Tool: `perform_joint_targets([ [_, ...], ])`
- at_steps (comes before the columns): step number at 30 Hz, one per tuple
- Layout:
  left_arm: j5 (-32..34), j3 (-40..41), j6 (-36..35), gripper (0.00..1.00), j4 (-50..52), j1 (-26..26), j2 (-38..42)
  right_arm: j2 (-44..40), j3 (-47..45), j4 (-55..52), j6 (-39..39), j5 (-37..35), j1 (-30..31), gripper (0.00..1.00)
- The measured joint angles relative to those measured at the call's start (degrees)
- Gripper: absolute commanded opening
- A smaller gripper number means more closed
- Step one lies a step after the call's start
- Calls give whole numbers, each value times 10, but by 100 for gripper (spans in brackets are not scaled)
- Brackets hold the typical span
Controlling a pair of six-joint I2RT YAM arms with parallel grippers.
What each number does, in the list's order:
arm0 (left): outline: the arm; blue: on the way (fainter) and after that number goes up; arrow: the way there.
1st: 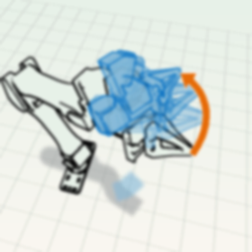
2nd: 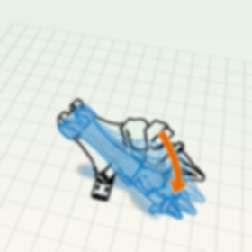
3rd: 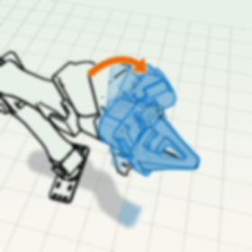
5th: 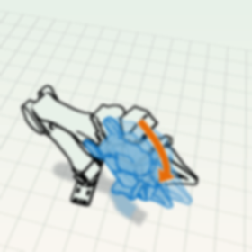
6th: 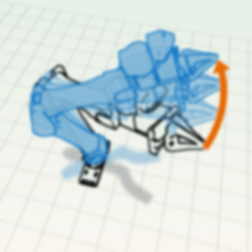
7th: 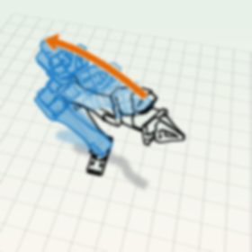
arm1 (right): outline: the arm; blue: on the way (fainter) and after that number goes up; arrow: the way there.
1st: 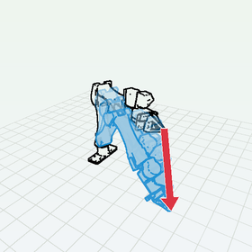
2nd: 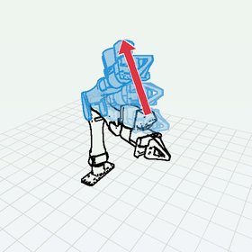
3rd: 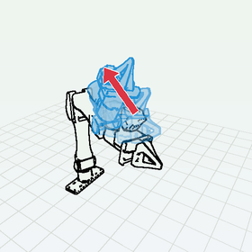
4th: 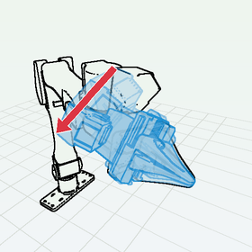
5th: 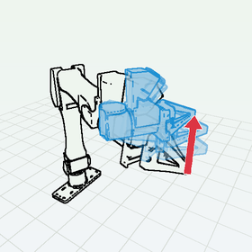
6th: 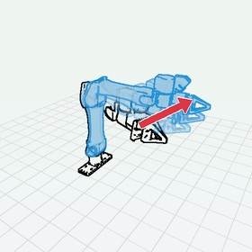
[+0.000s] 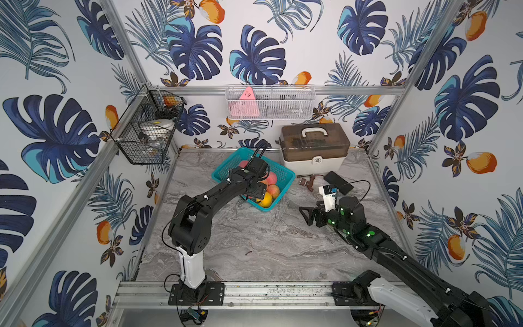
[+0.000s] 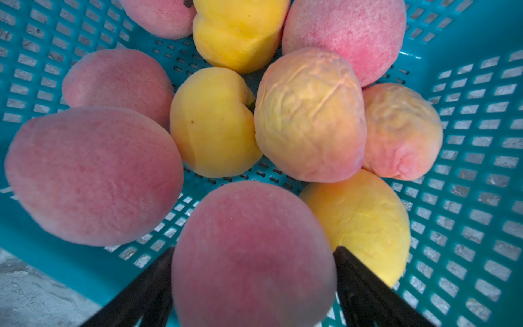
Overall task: Put the peaches into the basket
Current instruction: Place the peach in the basket.
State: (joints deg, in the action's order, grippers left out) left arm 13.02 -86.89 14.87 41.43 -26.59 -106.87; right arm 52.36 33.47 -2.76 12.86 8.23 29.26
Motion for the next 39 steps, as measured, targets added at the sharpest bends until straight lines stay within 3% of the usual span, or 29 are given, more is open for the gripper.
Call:
perform_joint_targets([
  [14,-21,1,2,97,20,-2,59,26,37,-66,-7,-32,-13,100],
  [20,-28,26,6,99,27,-3,110,-11,42,-85,-16,-53,-21,100],
  [32,-53,183,34,99,10,12,301,10,56,-101,-19,-164,-52,100],
  [39,-27,291,61,99,-29,34,407,-2,-29,-13,-70,-193,-62,100],
])
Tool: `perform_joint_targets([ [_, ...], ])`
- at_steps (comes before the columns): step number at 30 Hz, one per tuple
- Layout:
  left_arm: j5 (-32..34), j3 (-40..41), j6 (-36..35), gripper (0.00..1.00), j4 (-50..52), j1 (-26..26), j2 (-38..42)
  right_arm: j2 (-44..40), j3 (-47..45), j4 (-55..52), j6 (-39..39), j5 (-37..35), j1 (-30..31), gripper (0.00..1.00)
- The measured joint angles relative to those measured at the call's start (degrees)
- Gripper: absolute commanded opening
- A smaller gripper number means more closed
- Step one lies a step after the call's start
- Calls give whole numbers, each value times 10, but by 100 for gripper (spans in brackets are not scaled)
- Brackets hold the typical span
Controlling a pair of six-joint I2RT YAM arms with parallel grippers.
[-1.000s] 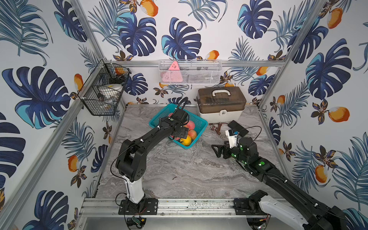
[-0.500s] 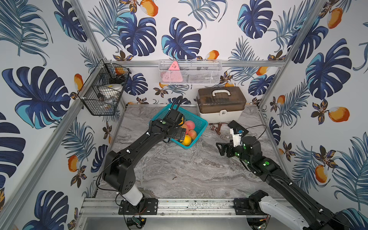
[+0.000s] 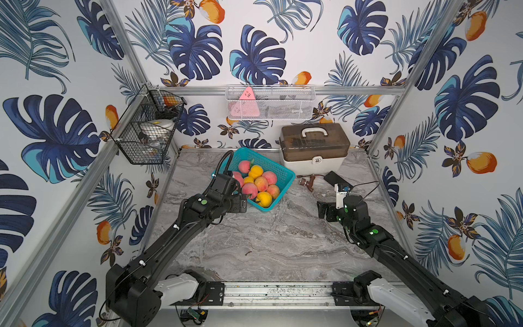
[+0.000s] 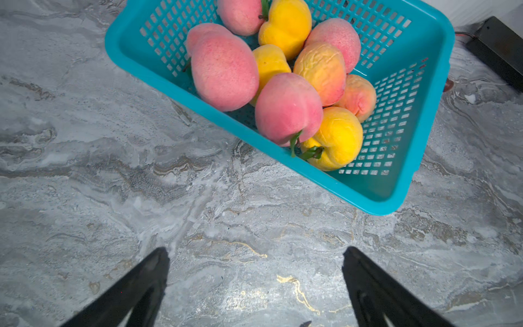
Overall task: Put the peaches into the basket
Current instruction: Place the peach in the basket, then reset both arms
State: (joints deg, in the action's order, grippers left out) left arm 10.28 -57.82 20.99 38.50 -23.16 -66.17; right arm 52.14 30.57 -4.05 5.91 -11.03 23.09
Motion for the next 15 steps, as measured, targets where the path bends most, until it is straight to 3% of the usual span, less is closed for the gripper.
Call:
perform_joint_targets([
  [7,22,104,0,99,-97,21,39,78,-55,168,-98,2,-48,100],
  [15,67,170,-43,99,-241,64,-4,228,-75,333,-118,24,-115,100],
])
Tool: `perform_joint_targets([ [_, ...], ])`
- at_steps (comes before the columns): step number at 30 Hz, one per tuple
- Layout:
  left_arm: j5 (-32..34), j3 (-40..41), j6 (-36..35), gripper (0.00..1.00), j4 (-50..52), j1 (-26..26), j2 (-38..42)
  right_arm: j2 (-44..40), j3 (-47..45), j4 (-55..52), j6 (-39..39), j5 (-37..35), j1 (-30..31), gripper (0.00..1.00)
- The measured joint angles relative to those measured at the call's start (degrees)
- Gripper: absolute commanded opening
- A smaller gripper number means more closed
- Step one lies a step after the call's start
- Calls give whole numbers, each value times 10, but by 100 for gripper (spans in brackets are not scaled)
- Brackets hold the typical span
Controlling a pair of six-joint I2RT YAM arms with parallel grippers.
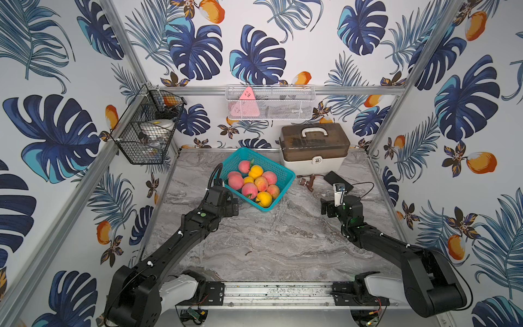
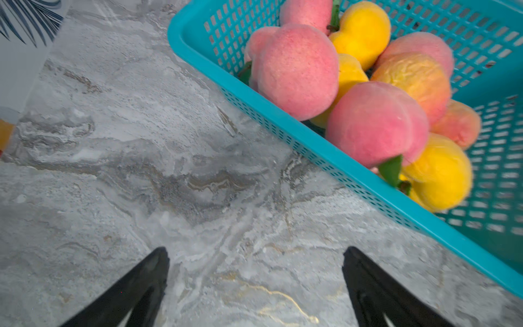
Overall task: Put the peaches into the basket
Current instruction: Reset both arms
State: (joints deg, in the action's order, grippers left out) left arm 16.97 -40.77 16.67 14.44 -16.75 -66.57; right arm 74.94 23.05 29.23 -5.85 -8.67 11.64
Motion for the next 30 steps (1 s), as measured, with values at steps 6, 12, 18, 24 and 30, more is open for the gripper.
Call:
perform_joint_targets([
  [6,38,50,-52,99,-141,48,-73,70,4,83,9,18,-38,100],
  [12,40,196,-139,99,-440,67,-140,122,8,138,22,39,-50,100],
  [18,18,223,-173,99,-639,71,-218,185,-15,217,39,33,-64,100],
  [24,2,224,-179,99,-719,82,-279,200,4,237,41,22,-49,100],
  [30,19,218,-176,99,-748,83,-284,204,6,235,41,6,-49,100],
])
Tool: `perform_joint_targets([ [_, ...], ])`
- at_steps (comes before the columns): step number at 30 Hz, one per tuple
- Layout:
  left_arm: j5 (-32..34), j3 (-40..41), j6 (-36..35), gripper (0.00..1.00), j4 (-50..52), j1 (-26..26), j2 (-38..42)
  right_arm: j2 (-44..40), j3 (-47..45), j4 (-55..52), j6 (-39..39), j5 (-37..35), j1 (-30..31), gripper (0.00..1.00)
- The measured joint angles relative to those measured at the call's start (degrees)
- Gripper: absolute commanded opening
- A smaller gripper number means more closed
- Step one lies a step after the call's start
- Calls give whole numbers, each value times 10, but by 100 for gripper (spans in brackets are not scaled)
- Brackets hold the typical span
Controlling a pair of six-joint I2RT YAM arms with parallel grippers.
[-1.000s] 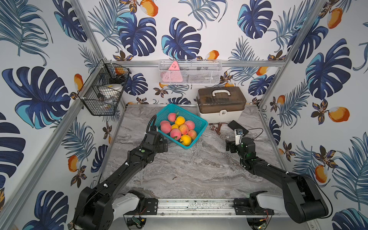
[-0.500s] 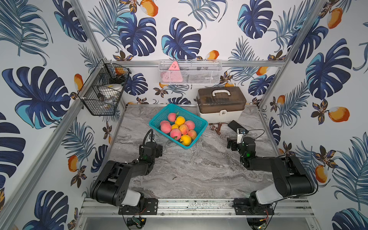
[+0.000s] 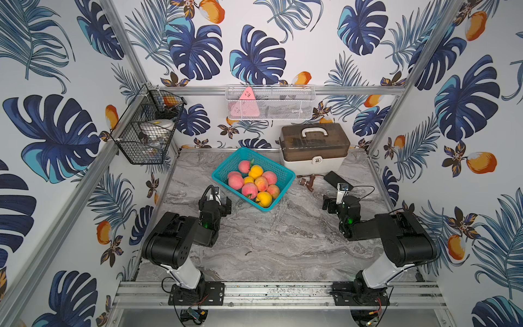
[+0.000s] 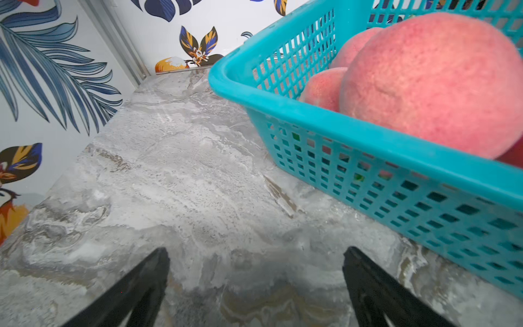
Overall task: Put the peaches into the basket
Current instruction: Reset both arms
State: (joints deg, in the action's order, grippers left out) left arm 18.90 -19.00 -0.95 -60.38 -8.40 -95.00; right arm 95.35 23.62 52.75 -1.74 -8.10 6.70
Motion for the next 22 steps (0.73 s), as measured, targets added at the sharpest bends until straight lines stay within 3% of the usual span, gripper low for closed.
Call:
perform_joint_targets([
  [22,18,-4,1,99,-13,5,-3,0,0,0,0,-2,0,100],
])
